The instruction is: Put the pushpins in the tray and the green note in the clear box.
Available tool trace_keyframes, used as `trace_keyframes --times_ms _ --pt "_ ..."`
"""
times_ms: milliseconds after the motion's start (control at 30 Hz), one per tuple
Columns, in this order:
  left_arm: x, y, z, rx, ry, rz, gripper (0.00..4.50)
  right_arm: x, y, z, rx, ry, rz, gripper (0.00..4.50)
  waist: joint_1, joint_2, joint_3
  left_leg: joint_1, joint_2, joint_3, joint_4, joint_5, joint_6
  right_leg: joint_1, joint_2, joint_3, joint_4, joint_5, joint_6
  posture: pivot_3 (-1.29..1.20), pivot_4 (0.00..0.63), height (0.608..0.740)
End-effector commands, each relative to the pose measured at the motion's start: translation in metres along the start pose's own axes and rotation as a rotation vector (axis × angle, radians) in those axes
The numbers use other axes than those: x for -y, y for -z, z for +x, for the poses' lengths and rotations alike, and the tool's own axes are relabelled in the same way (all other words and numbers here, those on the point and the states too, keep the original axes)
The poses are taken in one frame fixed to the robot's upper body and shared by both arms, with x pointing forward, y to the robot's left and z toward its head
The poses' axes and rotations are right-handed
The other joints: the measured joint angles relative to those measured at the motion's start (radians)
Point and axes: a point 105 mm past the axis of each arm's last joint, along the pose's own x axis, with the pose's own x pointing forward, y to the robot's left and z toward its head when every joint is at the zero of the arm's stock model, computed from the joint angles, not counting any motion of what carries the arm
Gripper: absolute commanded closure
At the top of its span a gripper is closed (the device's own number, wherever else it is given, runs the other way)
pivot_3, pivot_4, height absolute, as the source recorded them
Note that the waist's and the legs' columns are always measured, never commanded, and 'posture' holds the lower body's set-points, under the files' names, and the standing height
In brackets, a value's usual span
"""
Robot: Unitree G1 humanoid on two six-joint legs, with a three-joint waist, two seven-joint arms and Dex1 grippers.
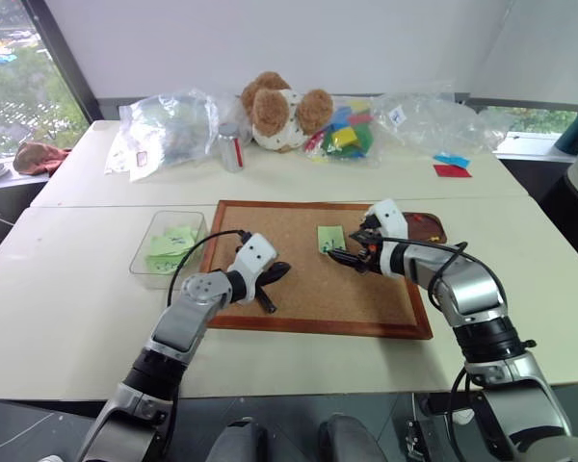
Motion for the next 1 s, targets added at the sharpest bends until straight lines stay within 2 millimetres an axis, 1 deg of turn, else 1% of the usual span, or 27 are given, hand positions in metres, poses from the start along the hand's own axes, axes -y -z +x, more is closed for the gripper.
trace_keyframes --times_ms 33,100,167,200,333,367,667,1000 --pt "0.006 0.023 0.000 -0.083 0.017 -0.028 4.50 0.002 -0.010 -0.001 0.037 0.006 -0.004 1.20 0.000 0.000 0.000 0.000 0.000 0.000 0.000 0.000 0.000 0.000 0.000 0.000 0.000 0.000 0.000 0.00 0.150 0.740" --pt "0.006 0.023 0.000 -0.083 0.017 -0.028 4.50 0.003 -0.008 0.000 0.034 0.006 0.004 1.20 0.000 0.000 0.000 0.000 0.000 0.000 0.000 0.000 0.000 0.000 0.000 0.000 0.000 0.000 0.000 0.00 0.150 0.740" --pt "0.006 0.023 0.000 -0.083 0.017 -0.028 4.50 0.005 -0.005 0.001 0.025 0.011 0.004 1.73 0.000 0.000 0.000 0.000 0.000 0.000 0.000 0.000 0.000 0.000 0.000 0.000 0.000 0.000 0.000 0.00 0.150 0.740" --pt "0.006 0.023 0.000 -0.083 0.017 -0.028 4.50 0.005 -0.004 0.002 0.023 0.009 0.006 2.09 0.000 0.000 0.000 0.000 0.000 0.000 0.000 0.000 0.000 0.000 0.000 0.000 0.000 0.000 0.000 0.00 0.150 0.740" --pt "0.006 0.023 -0.001 -0.084 0.015 -0.028 4.50 0.004 -0.005 0.002 0.030 0.006 0.007 4.10 0.000 0.000 0.000 0.000 0.000 0.000 0.000 0.000 0.000 0.000 0.000 0.000 0.000 0.000 0.000 0.00 0.150 0.740" --pt "0.006 0.023 -0.001 -0.084 0.014 -0.028 4.50 0.005 -0.007 0.002 0.035 0.006 0.007 4.44 -0.001 0.000 0.000 0.000 0.000 0.000 0.000 0.000 0.000 0.000 0.000 0.000 0.000 0.000 0.000 0.00 0.150 0.740" --pt "0.007 0.024 -0.001 -0.092 0.019 -0.032 4.50 0.001 -0.026 -0.008 0.079 -0.004 -0.013 4.44 0.000 0.000 0.000 0.000 0.000 0.000 0.000 0.000 0.000 0.000 0.000 0.000 0.000 0.000 0.000 0.00 0.150 0.740" --pt "0.008 0.025 0.000 -0.095 0.027 -0.032 4.50 0.007 -0.032 -0.020 0.078 0.030 -0.023 4.44 0.000 0.000 0.000 0.000 0.000 0.000 -0.001 0.000 0.000 0.000 0.000 0.000 0.000 0.000 0.000 0.00 0.150 0.740"
